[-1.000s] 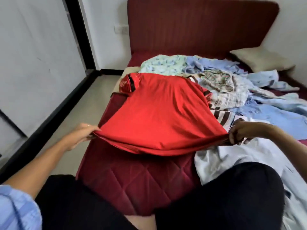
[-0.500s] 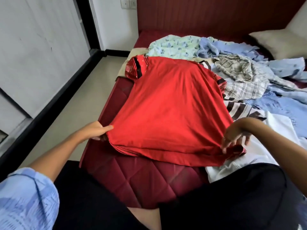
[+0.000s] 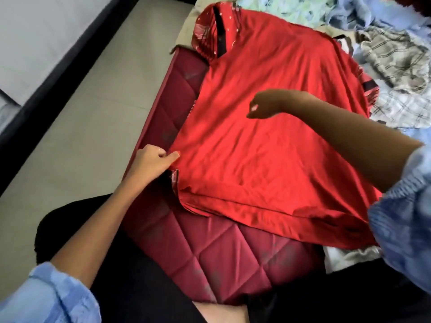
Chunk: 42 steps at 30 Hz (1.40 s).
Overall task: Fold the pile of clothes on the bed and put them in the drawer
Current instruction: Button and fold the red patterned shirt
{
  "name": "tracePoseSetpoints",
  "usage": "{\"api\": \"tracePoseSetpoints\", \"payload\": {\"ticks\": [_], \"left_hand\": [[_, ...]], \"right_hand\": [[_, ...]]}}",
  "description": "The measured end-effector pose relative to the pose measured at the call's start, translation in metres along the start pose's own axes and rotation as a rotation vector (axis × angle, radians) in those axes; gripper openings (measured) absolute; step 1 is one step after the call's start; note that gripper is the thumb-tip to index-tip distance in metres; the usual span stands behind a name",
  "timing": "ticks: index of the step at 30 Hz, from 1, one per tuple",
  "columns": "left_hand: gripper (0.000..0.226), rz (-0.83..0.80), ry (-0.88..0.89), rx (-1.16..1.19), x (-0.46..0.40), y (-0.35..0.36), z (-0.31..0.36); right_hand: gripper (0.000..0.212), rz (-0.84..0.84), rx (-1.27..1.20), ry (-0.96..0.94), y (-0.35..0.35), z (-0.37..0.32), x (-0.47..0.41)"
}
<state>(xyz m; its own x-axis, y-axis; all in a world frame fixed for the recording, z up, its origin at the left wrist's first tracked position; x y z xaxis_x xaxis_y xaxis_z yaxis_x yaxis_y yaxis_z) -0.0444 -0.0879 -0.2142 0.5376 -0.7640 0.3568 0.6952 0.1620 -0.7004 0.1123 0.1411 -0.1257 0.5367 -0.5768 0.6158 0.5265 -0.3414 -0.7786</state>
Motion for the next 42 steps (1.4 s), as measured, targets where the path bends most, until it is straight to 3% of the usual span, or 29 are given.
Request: {"api": "tracePoseSetpoints", "payload": {"ticks": [3,8,11,18,23,27,30,34,37,40,42], "left_hand": [[0.03,0.041,-0.003,0.163,-0.01,0.005,-0.006],[0.037,-0.06,-0.064,0.268,-0.033,0.004,-0.013],[0.037,-0.118,-0.038,0.119,-0.037,0.002,-0.007],[0.041,-0.051,-0.032,-0.174,-0.027,-0.004,0.005],[0.058,-0.104,-0.061,-0.232,-0.025,-0.003,0.006],[0.041,-0.209,-0.008,-0.275,-0.022,0.004,0.009],[0.034,-0.239,0.058,-0.184,-0.022,0.005,0.015],[0.04,-0.279,0.147,-0.085,-0.011,0.004,0.029],[0.041,-0.301,0.21,-0.133,0.008,0.002,0.047],[0.035,-0.359,0.291,-0.151,0.029,-0.002,0.083],[0.037,-0.436,0.333,-0.13,0.044,0.001,0.11]], "right_hand": [[0.035,0.19,0.039,-0.052,-0.034,-0.028,-0.051],[0.037,0.363,0.114,-0.042,-0.079,-0.065,-0.129],[0.038,0.437,0.166,-0.048,-0.093,-0.081,-0.173],[0.046,0.656,0.228,0.013,-0.116,-0.09,-0.234],[0.058,0.634,0.241,0.19,-0.118,-0.075,-0.263],[0.043,0.638,0.208,0.249,-0.131,-0.066,-0.27],[0.036,0.692,0.038,0.209,-0.142,-0.06,-0.261],[0.037,0.758,-0.39,0.251,-0.154,-0.026,-0.237],[0.024,0.9,-0.801,0.248,-0.17,0.016,-0.21],[0.015,1.056,-0.997,0.201,-0.187,0.066,-0.182],[0.023,1.129,-1.192,0.2,-0.186,0.105,-0.161]]}}
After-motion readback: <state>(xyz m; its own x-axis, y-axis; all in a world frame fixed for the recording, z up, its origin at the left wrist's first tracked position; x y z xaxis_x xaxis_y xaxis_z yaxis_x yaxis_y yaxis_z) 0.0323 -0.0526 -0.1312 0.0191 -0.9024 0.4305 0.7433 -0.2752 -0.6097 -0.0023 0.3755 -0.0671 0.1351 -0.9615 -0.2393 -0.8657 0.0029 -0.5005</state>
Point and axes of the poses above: each hand's wrist, its own x-axis away from the middle knuckle, its own y-axis out of the palm, z = x × y, the point moved 5 cm from there along -x, towards the middle knuckle, and after that the axes turned 5 degrees about -z, right-handed, at the moved point
